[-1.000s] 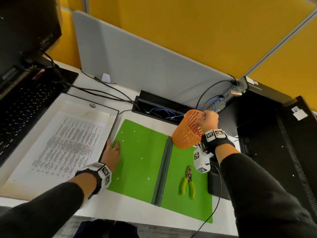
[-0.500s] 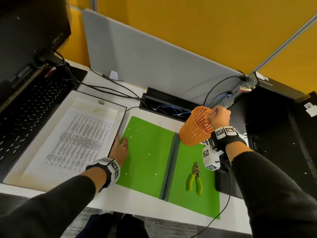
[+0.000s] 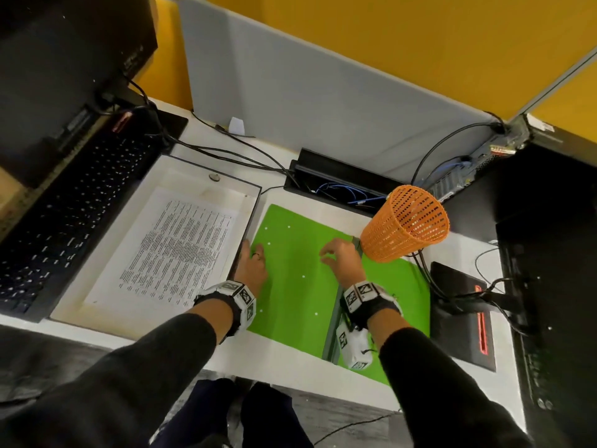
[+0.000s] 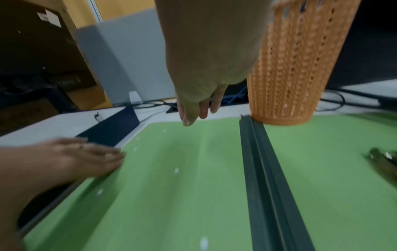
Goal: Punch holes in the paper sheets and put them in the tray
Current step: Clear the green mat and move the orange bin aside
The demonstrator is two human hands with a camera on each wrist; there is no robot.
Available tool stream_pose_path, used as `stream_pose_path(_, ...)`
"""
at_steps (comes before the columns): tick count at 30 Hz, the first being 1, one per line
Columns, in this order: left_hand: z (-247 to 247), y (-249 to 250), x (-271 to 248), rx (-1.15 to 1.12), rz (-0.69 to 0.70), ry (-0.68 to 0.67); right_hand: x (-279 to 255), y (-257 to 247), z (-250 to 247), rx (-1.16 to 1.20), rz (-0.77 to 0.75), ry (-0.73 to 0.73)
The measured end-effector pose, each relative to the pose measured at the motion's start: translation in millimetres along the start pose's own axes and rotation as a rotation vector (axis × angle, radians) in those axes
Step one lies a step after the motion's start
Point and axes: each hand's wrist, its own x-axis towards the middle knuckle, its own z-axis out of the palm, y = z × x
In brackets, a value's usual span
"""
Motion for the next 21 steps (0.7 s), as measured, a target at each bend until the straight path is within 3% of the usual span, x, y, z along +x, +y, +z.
stream_pose_path(6, 3.5, -1.8, 1.4, -0.034, 0.014, 0.010, -25.4, -0.1, 41.4, 0.068, 0.022, -0.077)
stream_pose_path(14, 4.3, -1.6, 1.2, -0.056, 0.023, 0.018, -23.1, -5.9, 61.4, 0.090, 0.058, 0.047)
stream_pose_path(21, 4.4, -2.1, 1.6, -0.077, 0.034, 0.014, -19.9, -4.4, 66.6, 0.070, 0.042, 0.018)
